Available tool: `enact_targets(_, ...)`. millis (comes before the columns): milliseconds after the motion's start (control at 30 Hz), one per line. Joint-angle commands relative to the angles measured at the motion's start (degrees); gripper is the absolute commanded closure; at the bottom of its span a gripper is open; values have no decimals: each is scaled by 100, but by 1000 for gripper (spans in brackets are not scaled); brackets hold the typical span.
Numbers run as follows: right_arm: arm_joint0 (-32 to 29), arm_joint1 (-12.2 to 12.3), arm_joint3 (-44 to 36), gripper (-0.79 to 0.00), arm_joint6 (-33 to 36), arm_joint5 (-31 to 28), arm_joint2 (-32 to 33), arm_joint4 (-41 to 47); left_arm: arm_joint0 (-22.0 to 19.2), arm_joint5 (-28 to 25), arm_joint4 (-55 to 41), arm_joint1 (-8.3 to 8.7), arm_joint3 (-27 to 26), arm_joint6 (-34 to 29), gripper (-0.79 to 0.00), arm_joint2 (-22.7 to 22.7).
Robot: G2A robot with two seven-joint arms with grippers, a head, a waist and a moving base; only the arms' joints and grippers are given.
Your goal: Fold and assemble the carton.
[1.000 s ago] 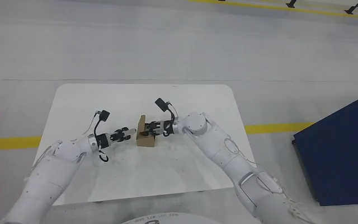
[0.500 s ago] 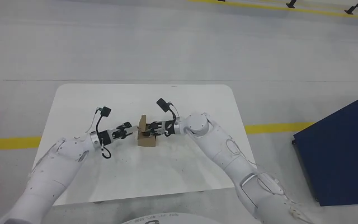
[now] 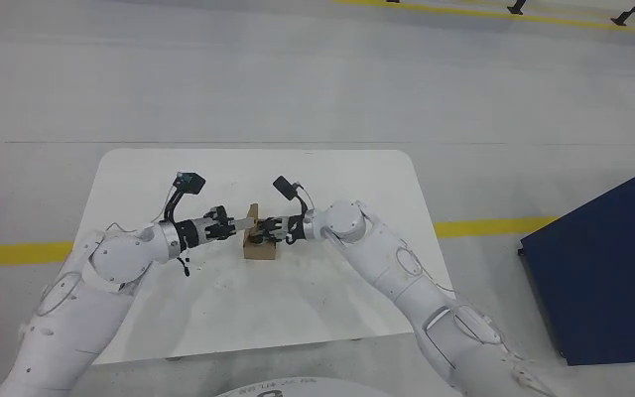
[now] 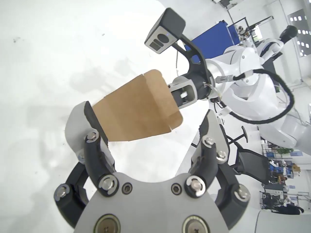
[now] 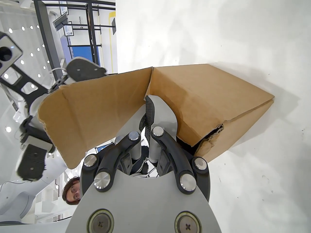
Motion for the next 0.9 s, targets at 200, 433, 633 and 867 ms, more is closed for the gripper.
enact_targets(200, -25, 3, -4, 0, -37, -33, 30, 12, -158, 665, 172, -5, -83, -218, -172, 174)
enact_targets(433, -25, 3, -4, 0, -37, -33, 30, 12, -307, 695, 106, -25, 73, -144, -348, 277)
enact_targets(633, -25, 3, -4, 0, -37, -33, 30, 12, -356, 677, 106, -25, 27, -213, -573, 365)
enact_targets(867, -25, 3, -4, 0, -37, -33, 30, 12, -644, 833, 95, -93, 287, -222, -443, 669)
